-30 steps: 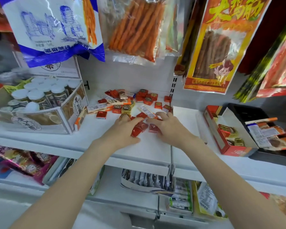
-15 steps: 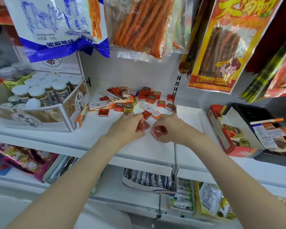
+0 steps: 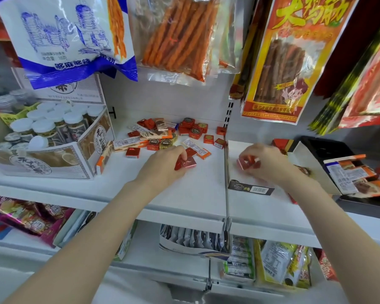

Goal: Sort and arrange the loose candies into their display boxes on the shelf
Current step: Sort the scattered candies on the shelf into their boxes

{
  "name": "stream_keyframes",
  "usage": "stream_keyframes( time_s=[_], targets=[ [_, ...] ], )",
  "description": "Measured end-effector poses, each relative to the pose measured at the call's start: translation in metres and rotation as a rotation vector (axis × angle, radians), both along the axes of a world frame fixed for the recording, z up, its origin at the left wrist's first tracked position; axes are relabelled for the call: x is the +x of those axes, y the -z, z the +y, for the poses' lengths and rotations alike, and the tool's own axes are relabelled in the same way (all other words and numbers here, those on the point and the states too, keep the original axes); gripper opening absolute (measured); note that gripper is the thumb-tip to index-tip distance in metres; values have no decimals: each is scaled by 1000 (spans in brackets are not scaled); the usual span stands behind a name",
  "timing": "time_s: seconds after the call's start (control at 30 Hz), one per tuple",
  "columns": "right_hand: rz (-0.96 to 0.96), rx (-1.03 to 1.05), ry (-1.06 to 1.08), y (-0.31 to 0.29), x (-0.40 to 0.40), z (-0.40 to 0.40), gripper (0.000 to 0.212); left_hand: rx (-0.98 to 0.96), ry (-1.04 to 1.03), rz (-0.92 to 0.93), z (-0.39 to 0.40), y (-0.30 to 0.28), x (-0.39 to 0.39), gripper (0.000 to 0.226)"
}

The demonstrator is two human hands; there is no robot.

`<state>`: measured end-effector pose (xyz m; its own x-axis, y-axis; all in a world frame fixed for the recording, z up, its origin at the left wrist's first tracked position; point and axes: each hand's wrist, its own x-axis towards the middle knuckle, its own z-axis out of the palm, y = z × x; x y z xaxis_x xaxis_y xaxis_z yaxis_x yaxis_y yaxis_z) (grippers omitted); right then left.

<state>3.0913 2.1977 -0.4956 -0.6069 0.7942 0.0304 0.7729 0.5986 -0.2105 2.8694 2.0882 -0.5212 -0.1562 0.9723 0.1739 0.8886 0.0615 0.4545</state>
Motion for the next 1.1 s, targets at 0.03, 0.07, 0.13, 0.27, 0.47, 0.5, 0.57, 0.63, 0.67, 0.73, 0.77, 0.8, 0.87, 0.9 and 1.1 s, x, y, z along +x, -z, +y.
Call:
stream_keyframes(
  time_s=[0.03, 0.07, 0.13, 0.27, 0.47, 0.5, 0.57, 0.63, 0.67, 0.73, 0.77, 0.8, 0.87, 0.9, 1.1],
  targets=[
    [-13, -5, -1, 4, 1, 0, 39, 19, 11, -8, 1, -2, 3, 18],
    [-5, -14, 1, 6, 2, 0, 41, 39, 24, -18, 2, -3, 6, 18],
    [41, -59, 30, 3, 5, 1, 50, 65, 45, -25, 6, -6, 15, 18],
    [68, -81, 56, -10, 23, 1, 47, 148, 103, -28, 17, -16, 42, 17],
    [-21, -37, 21, -7, 48, -15, 31, 134, 241, 25, 39, -14, 89, 20],
    [-36, -33, 0, -4, 51, -18, 29, 112, 261, 39, 42, -11, 94, 19],
    [-30, -29, -15, -1, 56, -22, 26, 82, 294, 57, 46, -7, 102, 20],
    [-17, -27, -25, -1, 61, -21, 22, 64, 317, 63, 48, -5, 106, 24],
    [-15, -27, -41, -1, 64, -21, 20, 43, 331, 48, 48, -5, 107, 28],
    [-15, -34, -59, -1, 68, -21, 18, -8, 357, 1, 45, -5, 106, 36],
    [-1, -42, -53, -2, 69, -22, 18, -28, 369, -22, 43, -5, 105, 39],
    [22, -52, -41, -3, 69, -23, 18, -31, 378, -38, 41, -6, 105, 40],
    [64, -31, -35, -5, 68, -24, 17, -7, 366, -55, 37, -8, 101, 40],
    [87, 5, -43, -5, 65, -24, 17, 7, 338, -62, 35, -9, 97, 39],
    [184, 3, -98, -5, 20, -24, 24, -126, -61, 180, 26, 0, 43, 45]
  ],
)
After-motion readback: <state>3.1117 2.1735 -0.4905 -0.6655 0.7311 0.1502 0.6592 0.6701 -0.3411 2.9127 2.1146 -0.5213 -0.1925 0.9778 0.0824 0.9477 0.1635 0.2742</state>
